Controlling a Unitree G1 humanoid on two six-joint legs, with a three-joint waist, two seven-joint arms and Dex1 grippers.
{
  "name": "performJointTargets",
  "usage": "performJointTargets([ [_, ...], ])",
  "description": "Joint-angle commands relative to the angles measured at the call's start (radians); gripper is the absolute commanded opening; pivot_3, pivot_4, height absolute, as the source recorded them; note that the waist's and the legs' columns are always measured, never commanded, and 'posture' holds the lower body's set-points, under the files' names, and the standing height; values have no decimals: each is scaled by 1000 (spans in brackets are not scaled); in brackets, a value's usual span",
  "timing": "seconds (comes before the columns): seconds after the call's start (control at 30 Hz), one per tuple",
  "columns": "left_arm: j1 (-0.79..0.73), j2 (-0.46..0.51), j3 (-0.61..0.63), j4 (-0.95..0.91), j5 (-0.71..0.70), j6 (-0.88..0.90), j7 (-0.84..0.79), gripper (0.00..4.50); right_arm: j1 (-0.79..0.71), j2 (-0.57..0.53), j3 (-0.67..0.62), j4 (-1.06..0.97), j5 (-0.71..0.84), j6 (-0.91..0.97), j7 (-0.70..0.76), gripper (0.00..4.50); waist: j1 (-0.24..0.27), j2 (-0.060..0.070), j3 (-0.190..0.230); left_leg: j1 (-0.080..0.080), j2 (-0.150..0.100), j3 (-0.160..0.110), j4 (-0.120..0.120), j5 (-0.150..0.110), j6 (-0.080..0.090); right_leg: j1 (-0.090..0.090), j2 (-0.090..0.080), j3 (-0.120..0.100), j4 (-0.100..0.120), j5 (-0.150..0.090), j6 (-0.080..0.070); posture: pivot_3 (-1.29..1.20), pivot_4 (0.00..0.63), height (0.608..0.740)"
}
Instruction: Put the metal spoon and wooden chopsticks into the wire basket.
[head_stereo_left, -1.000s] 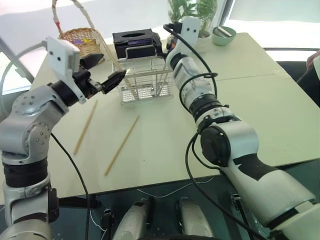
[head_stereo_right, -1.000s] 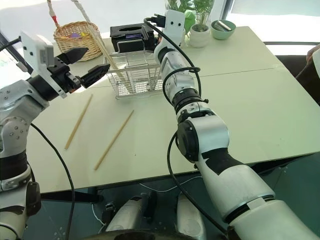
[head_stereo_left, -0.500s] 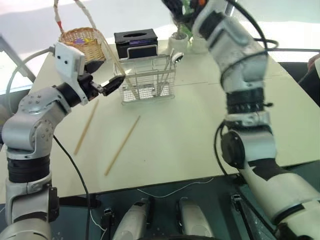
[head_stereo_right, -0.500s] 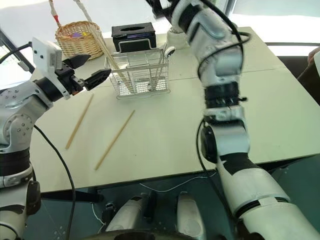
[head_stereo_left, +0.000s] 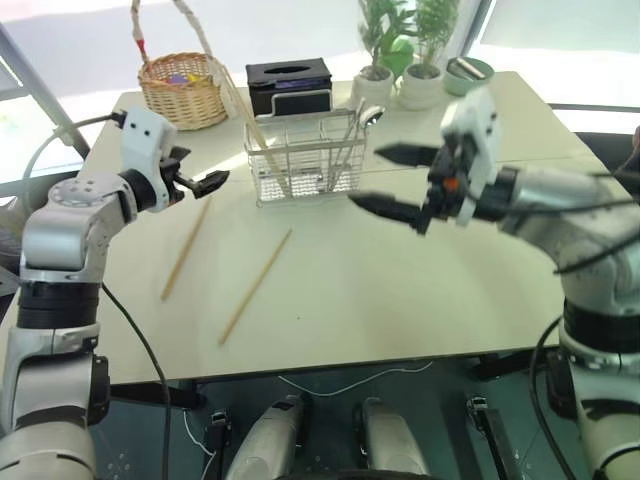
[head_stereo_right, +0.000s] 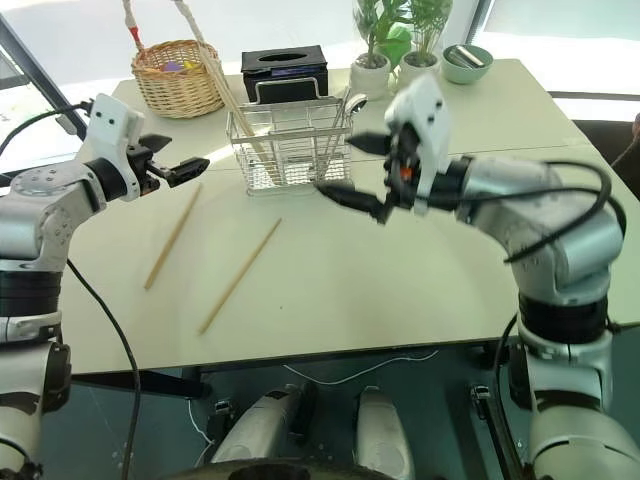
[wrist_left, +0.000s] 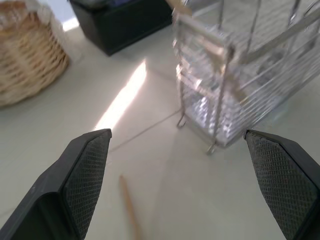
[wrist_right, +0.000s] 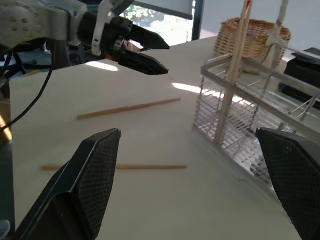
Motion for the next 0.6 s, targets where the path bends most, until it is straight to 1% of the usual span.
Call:
performJointTargets([
  [0.03, -47, 2, -25, 81, 64, -4, 14, 4500, 97, -23, 17, -90, -55, -102, -6, 4464, 3, -1, 0, 0, 0, 0, 0, 0, 0, 0, 0, 0, 0, 0, 0, 0, 150, 725],
  [0.13, -66, -20, -44, 169, 105, -46, 12, 4500, 218, -27, 48, -118, -113, -197, -4, 4464, 3, -2, 0, 0, 0, 0, 1, 0, 0, 1, 0, -1, -1, 0, 0, 0, 150, 725],
  [0.27, -108, -61, -75, 288, 150, -91, -5, 4500, 311, -7, 54, -115, -141, -274, -13, 4464, 4, -2, 0, 0, 0, 0, 2, 0, 0, 1, 0, -1, -1, 0, 0, 0, 150, 725],
  [0.37, -140, -81, -99, 384, 195, -119, -2, 4500, 338, -1, 63, -105, -165, -311, -24, 4464, 2, -2, 0, 0, 0, 0, 2, 0, 0, 2, 0, -1, -1, 0, 0, 0, 150, 725],
  [0.5, -179, -98, -112, 486, 237, -142, -2, 4500, 340, 26, 58, -102, -162, -315, -57, 4464, -3, -3, 0, 0, 0, 0, 2, 0, 1, 1, 0, -1, -1, 0, 0, 0, 150, 725],
  [0.6, -214, -116, -116, 578, 263, -118, 5, 4500, 347, 37, 52, -106, -163, -316, -74, 4464, 0, -3, 0, 0, 0, 0, 1, 0, 1, 1, 0, -1, -1, 0, 0, 0, 150, 725],
])
